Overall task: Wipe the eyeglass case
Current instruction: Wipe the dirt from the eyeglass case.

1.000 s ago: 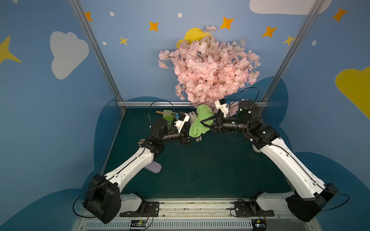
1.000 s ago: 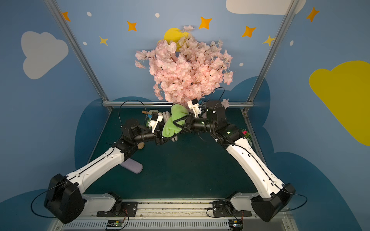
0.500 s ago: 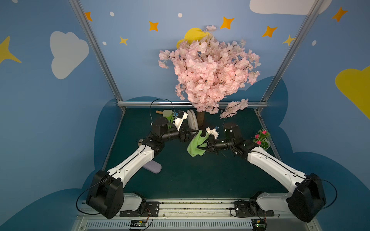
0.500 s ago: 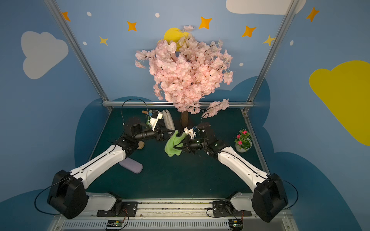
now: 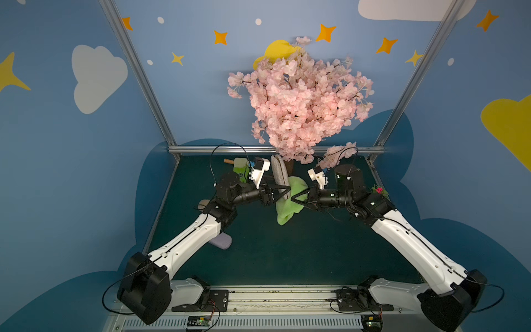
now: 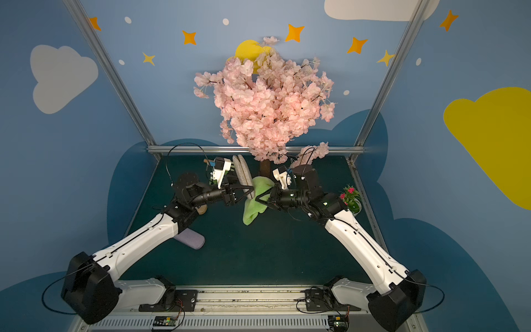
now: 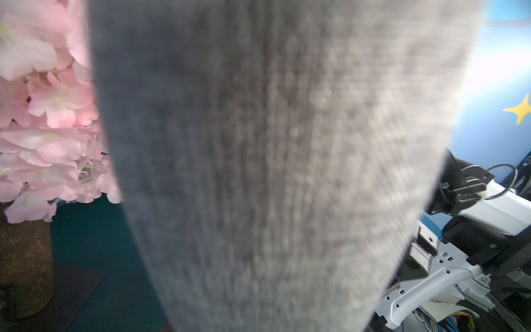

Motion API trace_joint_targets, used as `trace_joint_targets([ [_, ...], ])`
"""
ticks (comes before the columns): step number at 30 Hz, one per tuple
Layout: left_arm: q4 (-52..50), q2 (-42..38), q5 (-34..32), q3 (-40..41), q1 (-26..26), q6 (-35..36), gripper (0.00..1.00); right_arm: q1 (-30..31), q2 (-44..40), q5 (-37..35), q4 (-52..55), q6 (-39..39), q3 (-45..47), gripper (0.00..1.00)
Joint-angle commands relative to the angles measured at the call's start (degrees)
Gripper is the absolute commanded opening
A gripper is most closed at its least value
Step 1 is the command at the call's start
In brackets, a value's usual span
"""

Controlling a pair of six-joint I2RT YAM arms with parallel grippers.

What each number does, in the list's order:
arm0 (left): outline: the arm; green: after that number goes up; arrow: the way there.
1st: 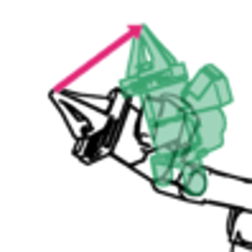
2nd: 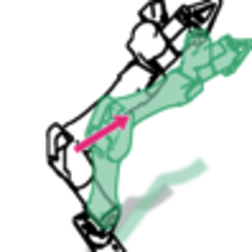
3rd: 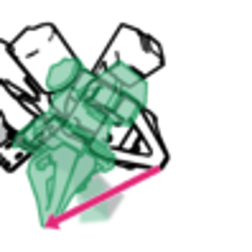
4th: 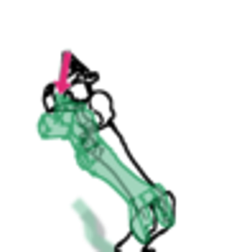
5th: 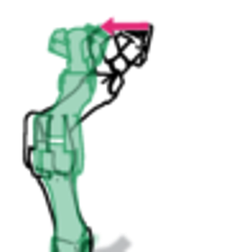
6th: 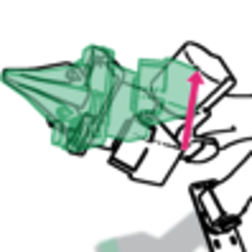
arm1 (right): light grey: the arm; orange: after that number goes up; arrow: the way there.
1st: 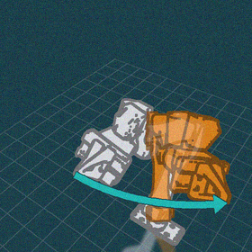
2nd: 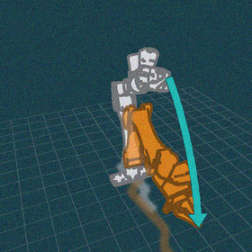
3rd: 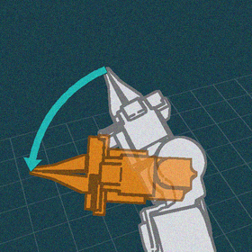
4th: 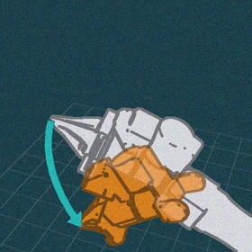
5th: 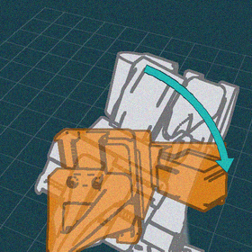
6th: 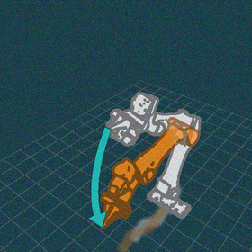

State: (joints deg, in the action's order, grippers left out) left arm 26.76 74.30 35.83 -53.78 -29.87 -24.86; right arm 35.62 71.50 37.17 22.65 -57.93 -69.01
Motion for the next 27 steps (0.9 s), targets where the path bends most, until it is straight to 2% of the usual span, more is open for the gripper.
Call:
trace_joint_targets([
  [1, 4.0, 1.1, 0.0, -0.1, -1.6, -1.4, 0.03, 3.1, 5.6, 4.9, -19.2, -11.7, 4.0, 0.00],
  [4, 1.0, 0.6, -0.4, 0.3, -1.6, 1.9, 0.03, 1.6, 5.3, 8.7, -33.7, -20.9, 6.6, 0.00],
  [9, -7.4, -0.3, -0.8, 2.2, -1.3, 8.3, 0.03, -7.0, 0.6, 11.6, -47.1, -29.8, 9.3, 0.00],
  [16, -16.4, -0.7, 2.9, 2.5, -1.6, 13.8, 0.03, -15.4, -2.8, 14.5, -40.8, -27.3, 6.4, 0.00],
  [18, -20.9, -0.7, 2.8, 1.7, -1.8, 17.1, 0.03, -15.1, -3.0, 14.4, -35.8, -23.9, 4.7, 0.00],
  [21, -23.9, -0.9, 2.4, 1.1, -1.9, 19.3, 0.03, -11.5, -2.6, 12.6, -25.9, -18.0, 2.1, 0.00],
  [24, -22.8, -0.6, 3.1, 1.4, -1.9, 18.4, 0.03, -6.1, -0.5, 11.1, -29.4, -19.2, 6.1, 0.00],
  [27, -22.4, -0.6, 3.1, 1.3, -2.5, 18.5, 0.03, -4.8, 3.1, 12.5, -33.4, -22.7, 12.2, 0.00],
])
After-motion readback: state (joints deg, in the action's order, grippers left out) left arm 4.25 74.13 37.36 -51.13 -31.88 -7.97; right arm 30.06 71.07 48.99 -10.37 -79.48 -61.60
